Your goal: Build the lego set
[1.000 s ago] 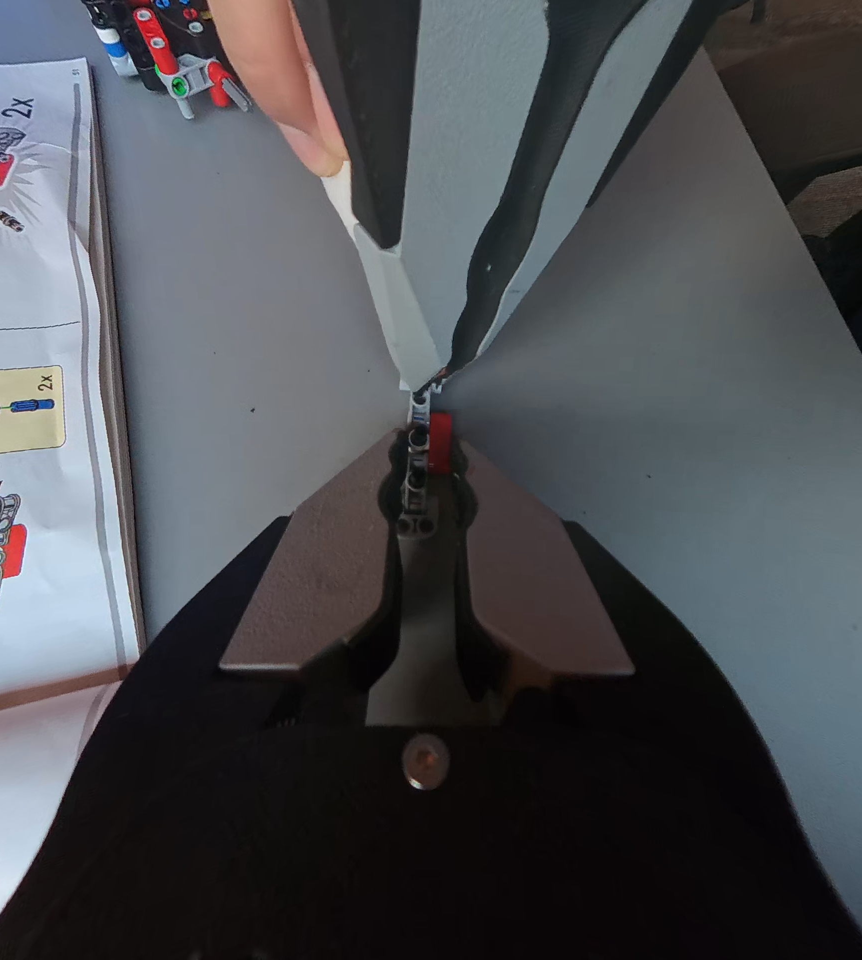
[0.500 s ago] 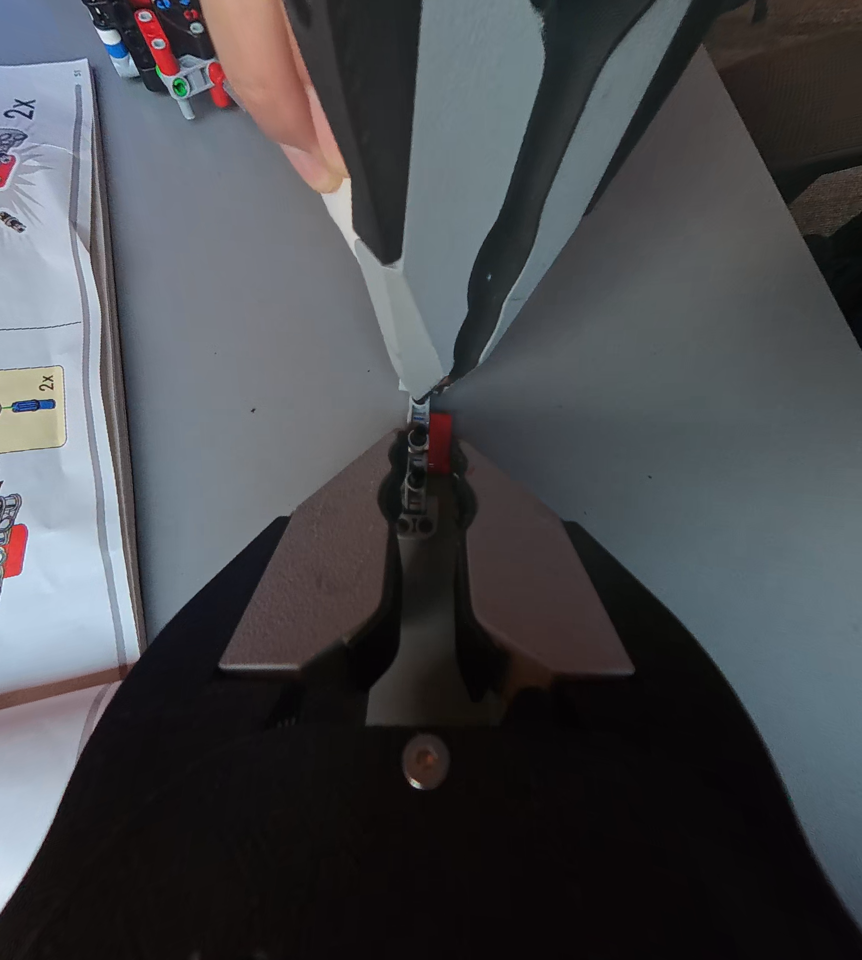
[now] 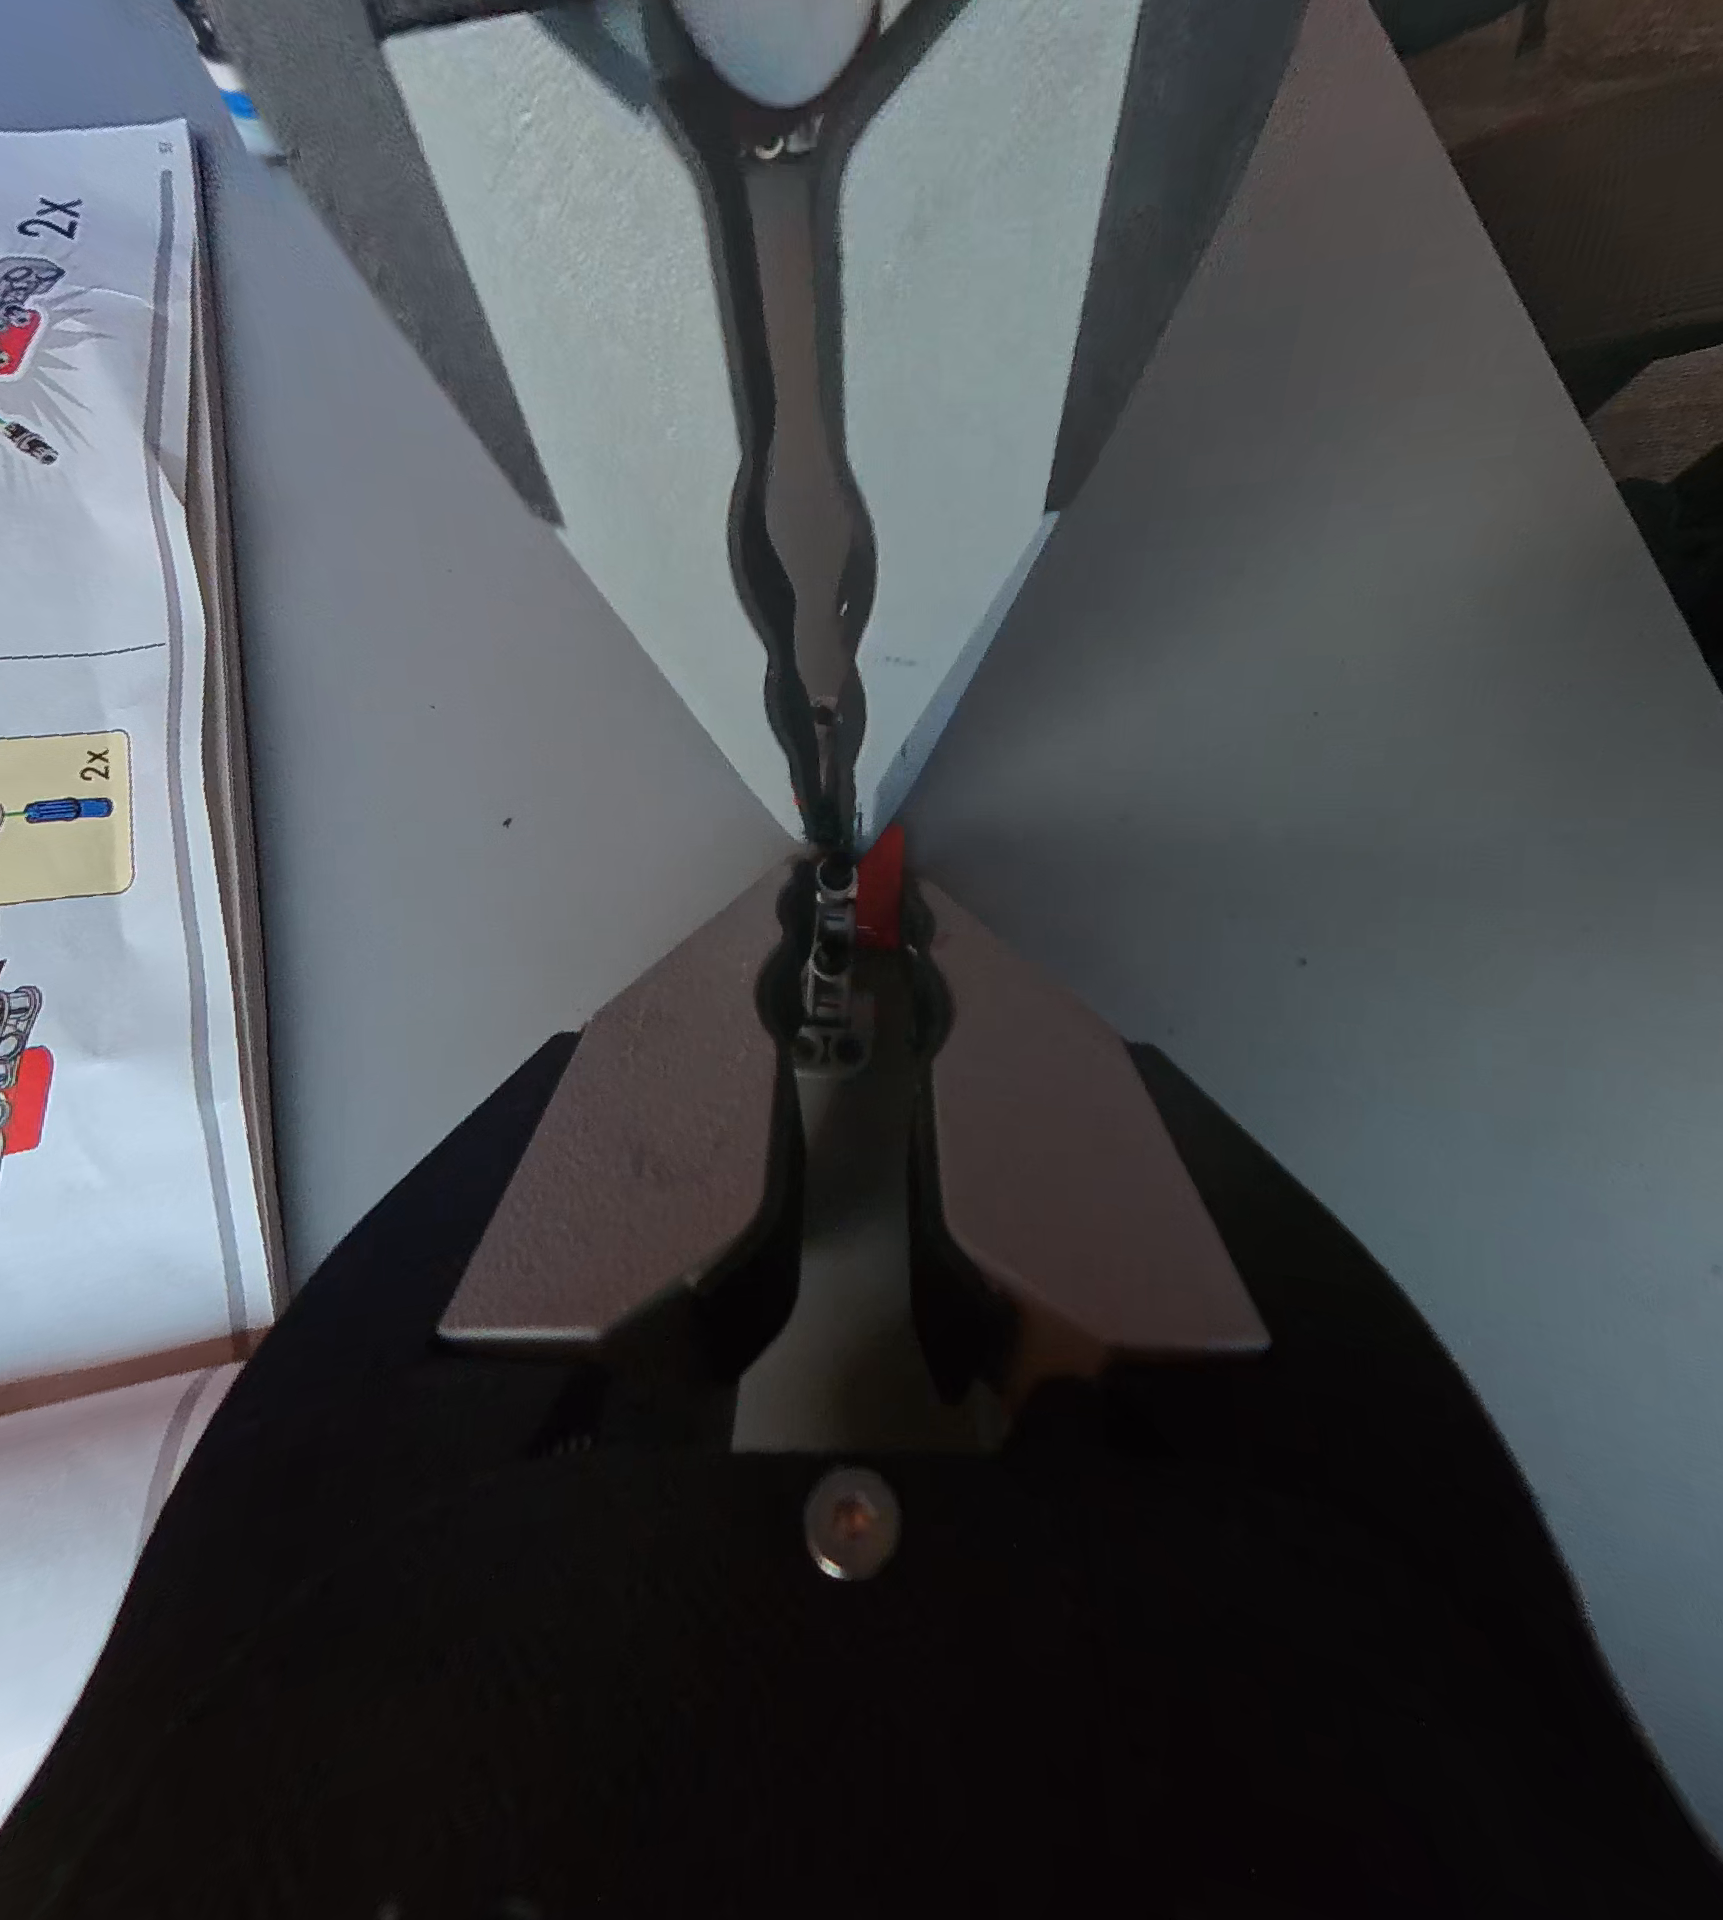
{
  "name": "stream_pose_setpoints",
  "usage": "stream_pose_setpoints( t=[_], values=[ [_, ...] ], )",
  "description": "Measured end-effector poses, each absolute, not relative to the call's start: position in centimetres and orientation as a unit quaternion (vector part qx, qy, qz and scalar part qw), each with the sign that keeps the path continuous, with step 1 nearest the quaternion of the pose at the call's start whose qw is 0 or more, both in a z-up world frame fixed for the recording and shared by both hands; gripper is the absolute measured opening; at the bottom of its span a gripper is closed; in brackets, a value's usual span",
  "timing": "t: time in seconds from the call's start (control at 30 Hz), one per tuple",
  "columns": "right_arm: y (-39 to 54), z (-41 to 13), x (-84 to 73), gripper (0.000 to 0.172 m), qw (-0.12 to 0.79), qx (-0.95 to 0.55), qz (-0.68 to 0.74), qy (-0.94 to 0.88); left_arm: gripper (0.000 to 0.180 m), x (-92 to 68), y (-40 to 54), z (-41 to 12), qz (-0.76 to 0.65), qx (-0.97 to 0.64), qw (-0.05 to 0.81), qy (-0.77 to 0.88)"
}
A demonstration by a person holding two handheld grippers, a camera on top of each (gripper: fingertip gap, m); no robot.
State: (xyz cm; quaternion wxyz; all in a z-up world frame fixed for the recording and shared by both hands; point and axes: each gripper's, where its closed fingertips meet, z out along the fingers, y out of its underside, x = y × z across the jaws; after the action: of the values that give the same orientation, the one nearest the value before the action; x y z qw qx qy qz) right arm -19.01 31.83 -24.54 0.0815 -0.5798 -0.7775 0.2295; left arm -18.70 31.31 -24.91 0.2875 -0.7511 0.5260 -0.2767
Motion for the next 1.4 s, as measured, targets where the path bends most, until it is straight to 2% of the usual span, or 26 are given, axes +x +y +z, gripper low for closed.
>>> stream_pose_setpoints(
  t=[0.03,0.2,0.43,0.63,0.97,1.4],
  values=[
    [31.9,-24.5,-19.0,0.002,0.101,-0.582,0.236,-0.772,0.014,-18.6,31.3,-24.9,-0.276,-0.752,0.288,0.525],
    [32.3,-23.8,-18.8,0.001,0.215,-0.593,0.312,-0.710,0.013,-18.7,31.5,-24.9,-0.275,-0.755,0.289,0.520],
    [32.4,-23.0,-18.7,0.001,0.280,-0.584,0.303,-0.699,0.013,-18.7,31.5,-24.9,-0.276,-0.756,0.288,0.519],
    [32.5,-23.7,-19.2,0.002,0.269,-0.615,0.321,-0.668,0.013,-18.8,31.6,-24.9,-0.278,-0.758,0.287,0.515],
    [32.8,-23.7,-18.8,0.002,0.338,-0.622,0.286,-0.646,0.013,-18.8,31.8,-24.9,-0.278,-0.761,0.288,0.511],
    [32.6,-23.6,-17.4,0.002,0.335,-0.635,0.293,-0.632,0.013,-18.8,31.8,-24.9,-0.279,-0.761,0.287,0.510]
  ],
)
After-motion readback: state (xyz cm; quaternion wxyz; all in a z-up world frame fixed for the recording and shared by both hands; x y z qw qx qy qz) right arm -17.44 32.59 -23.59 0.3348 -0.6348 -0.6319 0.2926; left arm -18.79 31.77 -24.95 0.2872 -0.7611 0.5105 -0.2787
